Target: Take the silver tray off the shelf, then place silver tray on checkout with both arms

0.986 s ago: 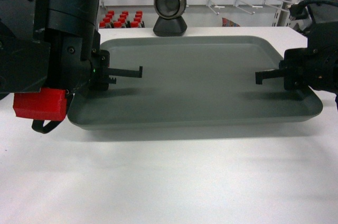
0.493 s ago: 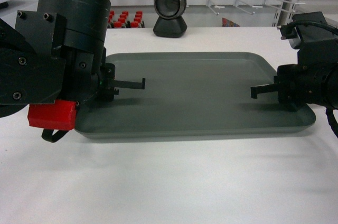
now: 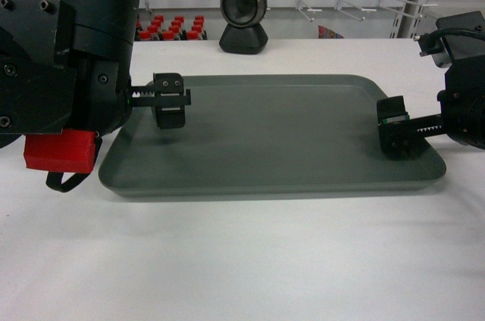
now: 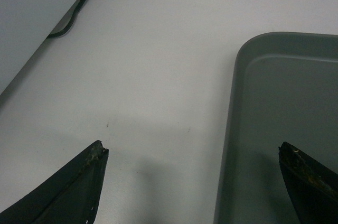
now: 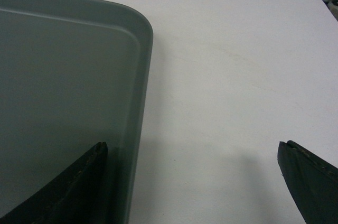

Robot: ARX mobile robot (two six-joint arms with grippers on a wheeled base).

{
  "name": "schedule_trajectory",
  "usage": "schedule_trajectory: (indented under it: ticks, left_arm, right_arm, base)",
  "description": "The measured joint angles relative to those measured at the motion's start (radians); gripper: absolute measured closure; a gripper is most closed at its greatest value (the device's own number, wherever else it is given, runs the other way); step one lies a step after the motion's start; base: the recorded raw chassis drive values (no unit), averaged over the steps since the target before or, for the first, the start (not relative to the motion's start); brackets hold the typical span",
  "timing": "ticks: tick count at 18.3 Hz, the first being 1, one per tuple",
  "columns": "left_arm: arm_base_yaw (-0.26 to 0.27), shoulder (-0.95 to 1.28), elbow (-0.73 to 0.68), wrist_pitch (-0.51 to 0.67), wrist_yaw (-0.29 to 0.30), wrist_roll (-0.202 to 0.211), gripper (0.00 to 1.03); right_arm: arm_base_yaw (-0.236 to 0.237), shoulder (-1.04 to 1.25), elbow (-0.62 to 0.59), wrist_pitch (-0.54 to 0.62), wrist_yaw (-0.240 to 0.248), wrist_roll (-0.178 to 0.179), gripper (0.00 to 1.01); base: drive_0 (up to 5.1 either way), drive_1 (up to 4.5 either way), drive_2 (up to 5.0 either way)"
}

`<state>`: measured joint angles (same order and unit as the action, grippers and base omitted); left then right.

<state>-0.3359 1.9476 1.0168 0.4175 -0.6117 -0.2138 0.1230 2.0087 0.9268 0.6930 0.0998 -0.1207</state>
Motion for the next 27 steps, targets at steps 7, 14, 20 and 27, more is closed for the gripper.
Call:
schedule_trajectory:
  ticks: [7,14,20,27]
  left_arm:
    - [0.012,-0.138,-0.032,0.003,0.066,-0.018,0.05]
    - [0.024,-0.439,-0.145,-0.021,0.066,0.035,0.05]
    - [0.107,-0.584,-0.409,0.328,0.362,0.165,0.36]
    - [0.221,-0.865,-0.762,0.402,0.492,0.197,1.01]
  right_arm:
    - [0.001,-0.126,-0.013,-0.023,-0.048,0.077,0.03]
    - [0.039,-0.509,-0.124,-0.068,-0.021,0.177,0.03]
    - [0.022,-0.705,-0.353,0.053,0.048,0.142,0.43]
    - [-0.052,-0.958,-0.684,0.108,-0.023,0.127,0.99]
  base:
    - [0.0,0.0,0.0]
    - [0.0,0.0,0.0]
    - [0.0,0.0,0.0]
    - [0.0,0.0,0.0]
